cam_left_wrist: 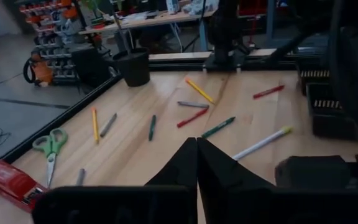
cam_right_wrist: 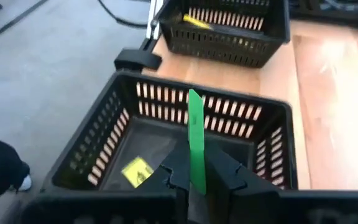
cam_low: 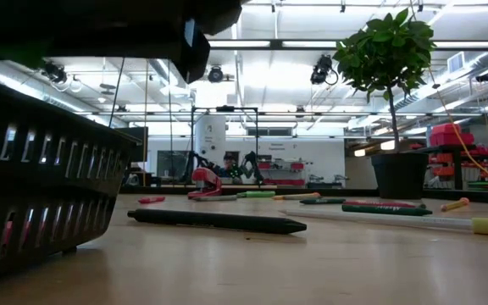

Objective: Sort crayons/erasers/pens/pencils in bins
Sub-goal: Put the green eraser into the middle left black bin, then put the bottom green crayon into the middle right black bin

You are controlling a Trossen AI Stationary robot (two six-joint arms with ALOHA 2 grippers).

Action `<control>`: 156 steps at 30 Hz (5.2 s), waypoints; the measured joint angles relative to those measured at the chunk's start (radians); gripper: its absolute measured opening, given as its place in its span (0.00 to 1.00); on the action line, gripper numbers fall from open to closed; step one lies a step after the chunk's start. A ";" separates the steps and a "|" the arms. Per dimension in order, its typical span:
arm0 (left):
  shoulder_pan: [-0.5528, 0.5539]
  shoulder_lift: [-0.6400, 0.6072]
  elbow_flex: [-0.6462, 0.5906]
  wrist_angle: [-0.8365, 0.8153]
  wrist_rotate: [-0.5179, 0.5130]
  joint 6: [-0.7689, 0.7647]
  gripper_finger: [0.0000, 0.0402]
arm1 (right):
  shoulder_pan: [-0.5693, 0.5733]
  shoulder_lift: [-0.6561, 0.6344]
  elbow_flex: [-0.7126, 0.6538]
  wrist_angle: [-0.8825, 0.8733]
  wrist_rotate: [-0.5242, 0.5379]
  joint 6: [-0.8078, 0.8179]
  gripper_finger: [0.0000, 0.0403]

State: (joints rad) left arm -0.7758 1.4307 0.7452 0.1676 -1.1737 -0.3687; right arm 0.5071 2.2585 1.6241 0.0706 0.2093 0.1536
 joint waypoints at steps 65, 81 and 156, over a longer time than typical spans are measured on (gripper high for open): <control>0.409 -0.076 0.002 -0.013 0.445 0.230 0.05 | -0.059 -0.776 -0.839 -0.621 0.295 0.733 0.40; 0.561 -0.051 0.002 0.007 0.495 0.380 0.04 | -0.221 -0.764 -0.844 -0.500 -0.036 0.525 0.40; 0.719 -0.047 0.002 -0.087 1.319 0.304 0.11 | -0.138 -0.654 -0.844 -0.471 0.156 0.598 0.40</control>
State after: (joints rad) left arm -0.0573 1.3834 0.7467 0.0805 0.1454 -0.0644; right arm 0.3691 1.6047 0.7803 -0.4009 0.3657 0.7513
